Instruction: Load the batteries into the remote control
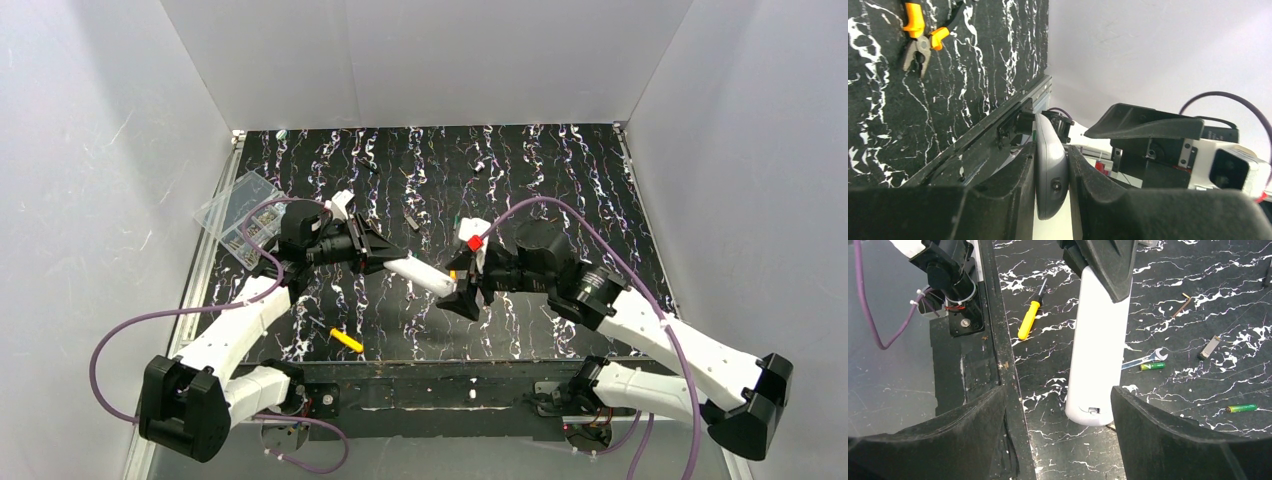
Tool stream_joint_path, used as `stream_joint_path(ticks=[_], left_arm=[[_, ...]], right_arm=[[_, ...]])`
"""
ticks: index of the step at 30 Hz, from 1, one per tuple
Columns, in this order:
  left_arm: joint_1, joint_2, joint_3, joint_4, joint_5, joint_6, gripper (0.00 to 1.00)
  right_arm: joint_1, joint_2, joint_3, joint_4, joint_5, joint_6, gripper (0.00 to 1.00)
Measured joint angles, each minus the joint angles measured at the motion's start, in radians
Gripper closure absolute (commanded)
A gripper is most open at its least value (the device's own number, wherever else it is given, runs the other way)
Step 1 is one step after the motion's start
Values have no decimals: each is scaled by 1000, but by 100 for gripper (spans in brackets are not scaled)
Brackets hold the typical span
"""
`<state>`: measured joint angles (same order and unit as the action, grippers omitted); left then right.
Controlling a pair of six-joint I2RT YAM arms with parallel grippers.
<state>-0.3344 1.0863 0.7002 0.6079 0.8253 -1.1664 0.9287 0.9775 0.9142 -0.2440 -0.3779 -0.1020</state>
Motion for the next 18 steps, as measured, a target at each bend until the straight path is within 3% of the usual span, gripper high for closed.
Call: stream_joint_path(ticks=[18], left_arm=[[-28,18,36,144,136,-61,100]], right_arm=[[0,-26,-63,116,23,2,17]])
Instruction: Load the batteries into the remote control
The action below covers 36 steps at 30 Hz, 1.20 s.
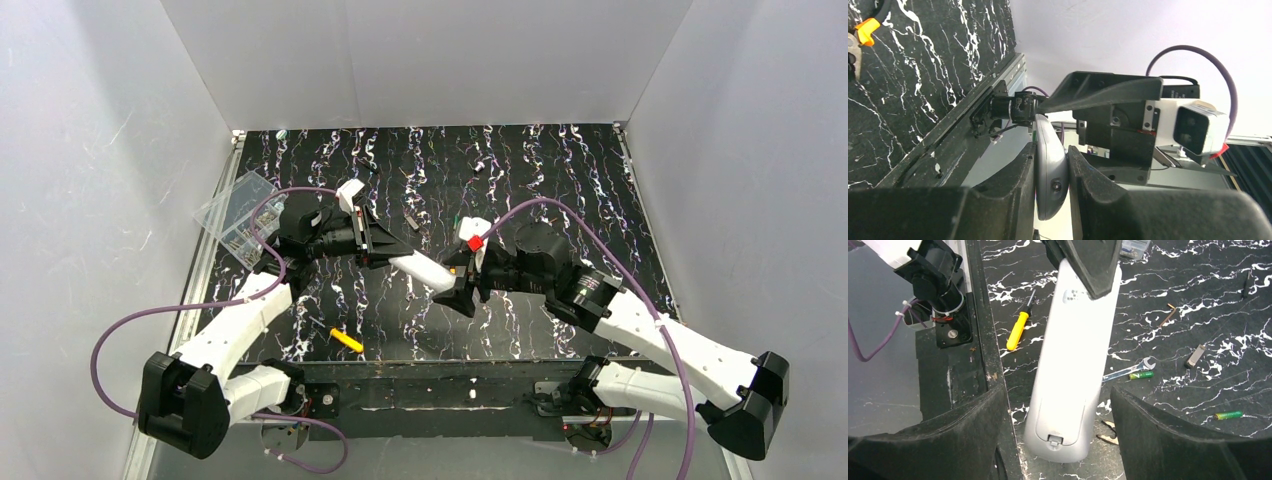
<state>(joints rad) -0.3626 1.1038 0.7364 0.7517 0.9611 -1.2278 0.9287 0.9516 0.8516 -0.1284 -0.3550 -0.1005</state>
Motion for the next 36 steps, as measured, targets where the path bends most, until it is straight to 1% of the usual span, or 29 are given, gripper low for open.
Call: stream_joint_path(ticks=[5,16,18,22,25,28,29,32,35,36], left_arm=[[-2,0,5,18,18,-14,100],[-8,-1,5,28,19,-26,100],[-8,-1,5,27,18,-26,100],[-8,0,5,27,8,-29,100],[-8,1,5,28,-5,-32,97],[-8,6,5,28,-24,-38,89],[-8,8,5,28,-29,-41,84],[-7,15,5,33,-41,-51,64],[-10,18,5,47,-44,-76,47],[-11,18,5,53,-45,-82,44]], right_arm=[[0,-1,-30,12,24,1,17],[0,-2,-48,26,65,19,26],[0,-2,-48,27,65,19,30],[2,2,-48,28,66,24,42],[3,13,-48,30,74,34,52],[3,29,-45,31,80,38,61],[4,34,-42,28,83,38,64],[4,45,-34,23,94,40,69],[6,48,-31,24,97,44,71],[10,50,-30,24,97,45,72]])
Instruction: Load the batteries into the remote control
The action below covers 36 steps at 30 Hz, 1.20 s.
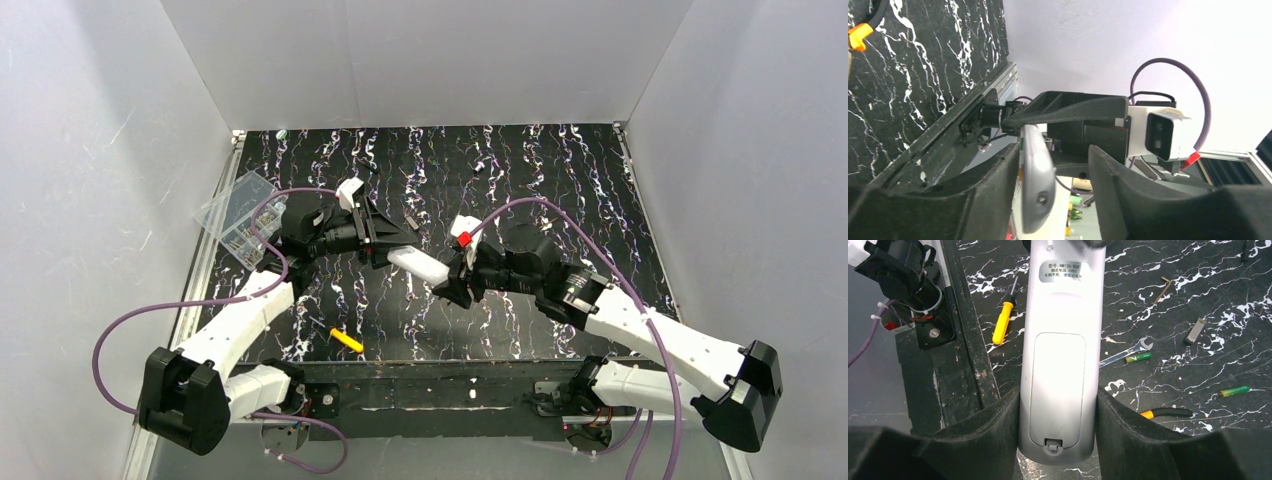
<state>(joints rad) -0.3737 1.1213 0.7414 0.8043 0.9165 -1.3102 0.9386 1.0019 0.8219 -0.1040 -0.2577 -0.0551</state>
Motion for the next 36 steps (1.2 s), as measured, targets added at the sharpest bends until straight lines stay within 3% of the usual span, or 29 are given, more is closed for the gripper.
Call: stream_joint_path(ticks=[9,14,19,26,36], left_arm=[[-6,1,0,3,-26,-18,34],[-8,-29,-4,-103,-130,47,31],[-9,-121,-15,-211,-276,132,32],[-10,-147,-31,-214,-335,137,41],[-15,-159,-41,-212,-361,131,41]], right_arm=[[9,11,3,3,37,68,80],[39,54,60,-6,160,164,81],[178,184,208,-78,396,272,81],[192,189,208,-81,434,323,81],[194,190,208,-79,434,381,81]])
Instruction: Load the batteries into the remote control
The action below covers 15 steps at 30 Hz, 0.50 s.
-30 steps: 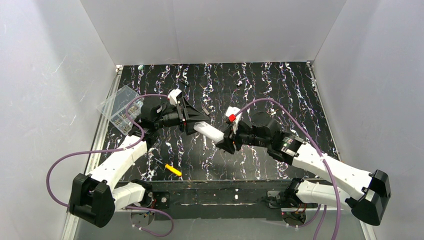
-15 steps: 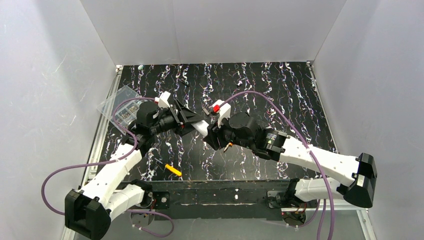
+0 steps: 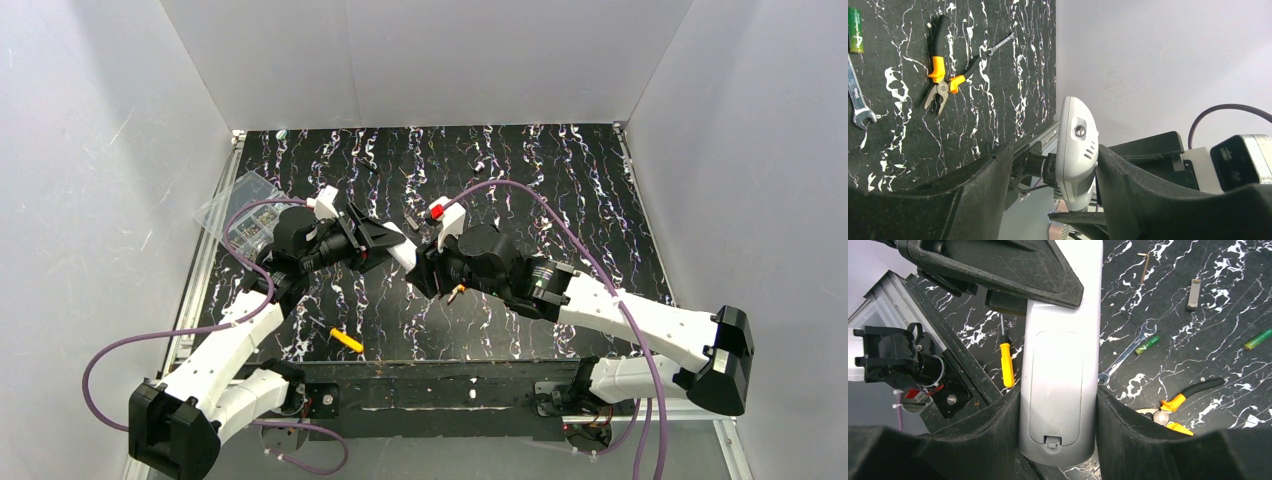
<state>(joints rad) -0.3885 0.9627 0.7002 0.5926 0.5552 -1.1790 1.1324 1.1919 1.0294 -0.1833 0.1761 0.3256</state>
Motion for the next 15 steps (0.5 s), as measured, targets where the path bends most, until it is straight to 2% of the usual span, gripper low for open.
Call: stream_joint_path(ticks=[4,10,15], left_arm=[[0,0,0,0,-13,-4,44],[0,0,-3,14,-19,-22,55],[0,0,-5,24,-21,-28,59]], right_arm=[[0,2,0,7,-21,19,82],[0,9,0,16,-49,38,82],[0,13,0,21,-56,42,82]])
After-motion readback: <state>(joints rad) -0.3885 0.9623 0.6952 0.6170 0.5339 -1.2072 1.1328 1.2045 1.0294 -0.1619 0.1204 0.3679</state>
